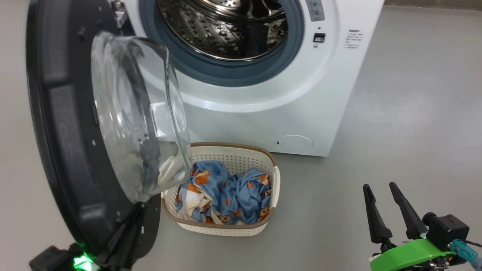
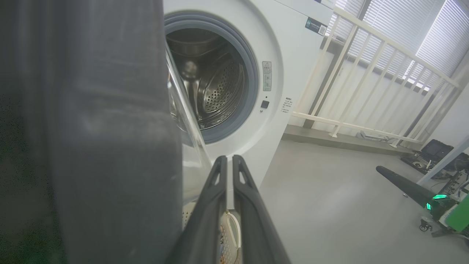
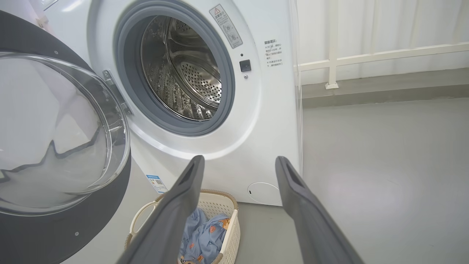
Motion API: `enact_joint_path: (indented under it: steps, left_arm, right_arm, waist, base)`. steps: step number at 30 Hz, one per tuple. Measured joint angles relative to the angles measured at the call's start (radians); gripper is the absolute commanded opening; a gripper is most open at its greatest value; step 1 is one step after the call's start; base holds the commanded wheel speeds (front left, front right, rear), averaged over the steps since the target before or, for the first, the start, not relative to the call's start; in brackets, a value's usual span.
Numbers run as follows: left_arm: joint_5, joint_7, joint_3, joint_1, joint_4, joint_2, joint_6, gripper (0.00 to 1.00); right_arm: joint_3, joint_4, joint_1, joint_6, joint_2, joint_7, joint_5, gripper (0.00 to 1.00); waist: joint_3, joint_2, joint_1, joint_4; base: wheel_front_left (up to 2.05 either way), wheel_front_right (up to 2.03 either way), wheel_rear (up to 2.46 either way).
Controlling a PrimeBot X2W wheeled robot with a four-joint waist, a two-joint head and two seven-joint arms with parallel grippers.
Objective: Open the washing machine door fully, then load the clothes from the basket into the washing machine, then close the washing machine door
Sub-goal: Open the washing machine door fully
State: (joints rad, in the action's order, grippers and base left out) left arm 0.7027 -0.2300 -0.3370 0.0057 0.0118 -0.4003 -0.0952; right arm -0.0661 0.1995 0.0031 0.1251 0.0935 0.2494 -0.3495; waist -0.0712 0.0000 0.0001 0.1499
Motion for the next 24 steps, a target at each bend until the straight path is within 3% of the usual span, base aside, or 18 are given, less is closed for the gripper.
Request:
enact_joint_path:
  steps: [20,24]
  left_arm:
    - [0.055,0.003,0.161,0.004,-0.047,-0.076,0.109,0.00]
    - [0.071,0.029,0.183,-0.002,-0.071,-0.093,0.115,0.00]
  right_arm:
    - [0.000,0.016,-0.020,0.000,-0.001,0.000,0.000,1.00]
    - [-0.001,0.020,-0.020,0.000,-0.003,0.000,0.000,1.00]
  waist:
    - [-0.002,0.0000,0.0000,0.104]
    - [-0.007,0.0000,-0.0001,0.117]
  base:
    - [0.00,0.00,0.00]
    - [0.00,0.00,0.00]
